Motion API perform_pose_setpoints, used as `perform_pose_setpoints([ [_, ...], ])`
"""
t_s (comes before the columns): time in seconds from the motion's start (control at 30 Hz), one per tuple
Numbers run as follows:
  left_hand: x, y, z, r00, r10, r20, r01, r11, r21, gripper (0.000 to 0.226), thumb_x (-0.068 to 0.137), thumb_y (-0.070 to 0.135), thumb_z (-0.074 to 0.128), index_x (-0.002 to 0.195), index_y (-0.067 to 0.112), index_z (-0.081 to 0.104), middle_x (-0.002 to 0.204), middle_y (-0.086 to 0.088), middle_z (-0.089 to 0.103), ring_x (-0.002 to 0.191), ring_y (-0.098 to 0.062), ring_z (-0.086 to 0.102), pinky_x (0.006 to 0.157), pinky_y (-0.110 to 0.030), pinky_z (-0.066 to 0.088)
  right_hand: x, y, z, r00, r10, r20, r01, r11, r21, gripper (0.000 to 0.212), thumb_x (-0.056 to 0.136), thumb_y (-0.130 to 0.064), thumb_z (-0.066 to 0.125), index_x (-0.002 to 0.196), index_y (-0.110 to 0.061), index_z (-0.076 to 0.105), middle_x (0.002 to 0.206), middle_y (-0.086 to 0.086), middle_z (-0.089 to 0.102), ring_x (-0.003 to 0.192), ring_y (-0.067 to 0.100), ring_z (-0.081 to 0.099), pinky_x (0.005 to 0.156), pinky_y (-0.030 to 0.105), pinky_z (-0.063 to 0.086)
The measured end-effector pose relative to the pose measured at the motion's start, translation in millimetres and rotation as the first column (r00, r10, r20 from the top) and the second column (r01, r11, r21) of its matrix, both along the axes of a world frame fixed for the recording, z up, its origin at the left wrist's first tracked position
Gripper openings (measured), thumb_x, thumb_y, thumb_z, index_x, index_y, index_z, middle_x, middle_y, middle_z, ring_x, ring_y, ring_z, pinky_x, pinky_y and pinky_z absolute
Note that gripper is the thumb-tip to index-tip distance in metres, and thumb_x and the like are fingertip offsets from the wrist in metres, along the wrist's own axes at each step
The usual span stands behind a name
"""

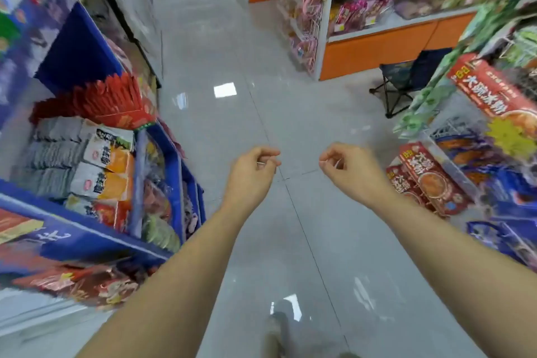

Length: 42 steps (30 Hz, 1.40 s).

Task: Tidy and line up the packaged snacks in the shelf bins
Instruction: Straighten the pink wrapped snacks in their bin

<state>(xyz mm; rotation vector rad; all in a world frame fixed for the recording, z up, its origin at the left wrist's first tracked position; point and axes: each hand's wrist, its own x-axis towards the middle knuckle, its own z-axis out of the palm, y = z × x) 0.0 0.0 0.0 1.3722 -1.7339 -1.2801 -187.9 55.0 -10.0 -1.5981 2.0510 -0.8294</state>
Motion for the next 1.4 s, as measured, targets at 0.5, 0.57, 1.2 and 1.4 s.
perform_pose_setpoints([
  [0.5, -127, -182, 11, 0.995, -0.095, -0.004, 0.094, 0.994, -0.054, 0.021, 0.092, 0.009, 0.048, 0.096, 0.021, 0.064, 0.088, 0.006, 0.068, 0.081, -0.01, 0.064, 0.058, -0.005, 0.043, -125, -165, -1, 0.993, -0.111, 0.03, 0.11, 0.994, 0.017, 0.02, 0.082, -0.023, 0.059, 0.068, -0.035, 0.056, 0.071, -0.012, 0.063, 0.068, 0.011, 0.059, 0.071, 0.034, 0.052],
  [0.57, -150, -211, 19, 0.995, -0.097, 0.006, 0.097, 0.994, -0.051, 0.022, 0.092, 0.008, 0.047, 0.096, 0.022, 0.063, 0.088, 0.007, 0.067, 0.081, -0.009, 0.063, 0.057, -0.005, 0.043, -149, -191, 3, 0.995, -0.101, 0.024, 0.1, 0.994, 0.041, 0.018, 0.082, -0.023, 0.059, 0.069, -0.035, 0.057, 0.072, -0.012, 0.063, 0.068, 0.011, 0.059, 0.069, 0.032, 0.052],
  [1.2, -306, -474, 21, 0.991, -0.132, -0.005, 0.131, 0.987, -0.097, 0.018, 0.093, 0.011, 0.05, 0.096, 0.023, 0.062, 0.087, 0.009, 0.067, 0.081, -0.006, 0.064, 0.062, -0.003, 0.043, -295, -434, 19, 0.988, -0.154, -0.008, 0.154, 0.987, 0.035, 0.013, 0.086, -0.023, 0.06, 0.077, -0.033, 0.059, 0.074, -0.015, 0.06, 0.07, 0.008, 0.057, 0.071, 0.034, 0.052],
  [1.4, -362, -585, 20, 0.972, -0.233, 0.028, 0.234, 0.969, -0.082, 0.017, 0.093, 0.012, 0.051, 0.098, 0.023, 0.062, 0.089, 0.007, 0.067, 0.081, -0.007, 0.064, 0.066, -0.007, 0.045, -336, -525, 22, 0.973, -0.229, 0.008, 0.228, 0.972, 0.045, 0.015, 0.088, -0.023, 0.059, 0.077, -0.033, 0.058, 0.076, -0.014, 0.061, 0.068, 0.007, 0.057, 0.067, 0.029, 0.048],
])
